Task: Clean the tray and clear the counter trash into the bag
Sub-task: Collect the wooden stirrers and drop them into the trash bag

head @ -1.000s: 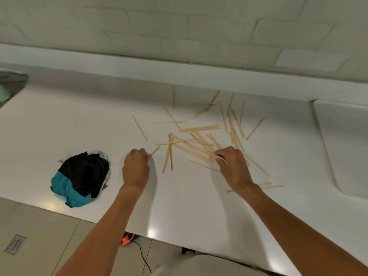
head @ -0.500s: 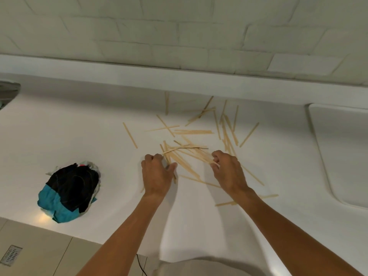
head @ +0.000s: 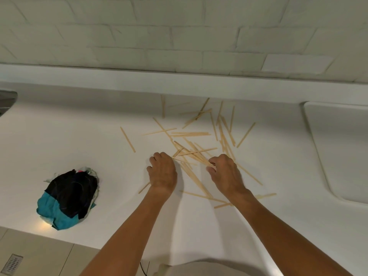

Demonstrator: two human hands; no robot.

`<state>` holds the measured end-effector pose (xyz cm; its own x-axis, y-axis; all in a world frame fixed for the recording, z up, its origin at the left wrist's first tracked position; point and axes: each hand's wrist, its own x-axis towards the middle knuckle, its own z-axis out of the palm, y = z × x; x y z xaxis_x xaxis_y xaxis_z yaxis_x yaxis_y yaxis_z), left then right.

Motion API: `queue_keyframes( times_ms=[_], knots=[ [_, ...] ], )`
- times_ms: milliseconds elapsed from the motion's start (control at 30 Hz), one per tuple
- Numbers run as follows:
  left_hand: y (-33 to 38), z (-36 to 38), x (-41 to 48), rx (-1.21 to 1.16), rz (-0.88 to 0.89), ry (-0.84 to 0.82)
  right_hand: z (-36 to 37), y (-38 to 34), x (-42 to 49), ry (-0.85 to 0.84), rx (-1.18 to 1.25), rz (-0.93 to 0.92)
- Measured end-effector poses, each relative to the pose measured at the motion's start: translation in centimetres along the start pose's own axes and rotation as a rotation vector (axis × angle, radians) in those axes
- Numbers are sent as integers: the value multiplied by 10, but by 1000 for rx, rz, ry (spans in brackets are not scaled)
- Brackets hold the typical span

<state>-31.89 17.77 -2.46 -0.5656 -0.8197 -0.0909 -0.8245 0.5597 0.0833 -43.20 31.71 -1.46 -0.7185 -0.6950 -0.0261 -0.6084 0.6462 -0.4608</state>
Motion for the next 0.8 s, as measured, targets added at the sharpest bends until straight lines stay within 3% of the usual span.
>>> queue_keyframes(
  times_ms=[367,533,667,800],
  knots=[
    [-21,11,-16,-125,102,117,14,-4,-3,42,-287,-21],
    [-16,1,-14,26,138,124,12,-9,-7,26,-373,3],
    [-21,5,-12,73,214,115,7,-4,-5,3,-277,-1],
    [-31,-2,-4,-186,183,54,-8,-2,-3,-33,-87,111]
  ],
)
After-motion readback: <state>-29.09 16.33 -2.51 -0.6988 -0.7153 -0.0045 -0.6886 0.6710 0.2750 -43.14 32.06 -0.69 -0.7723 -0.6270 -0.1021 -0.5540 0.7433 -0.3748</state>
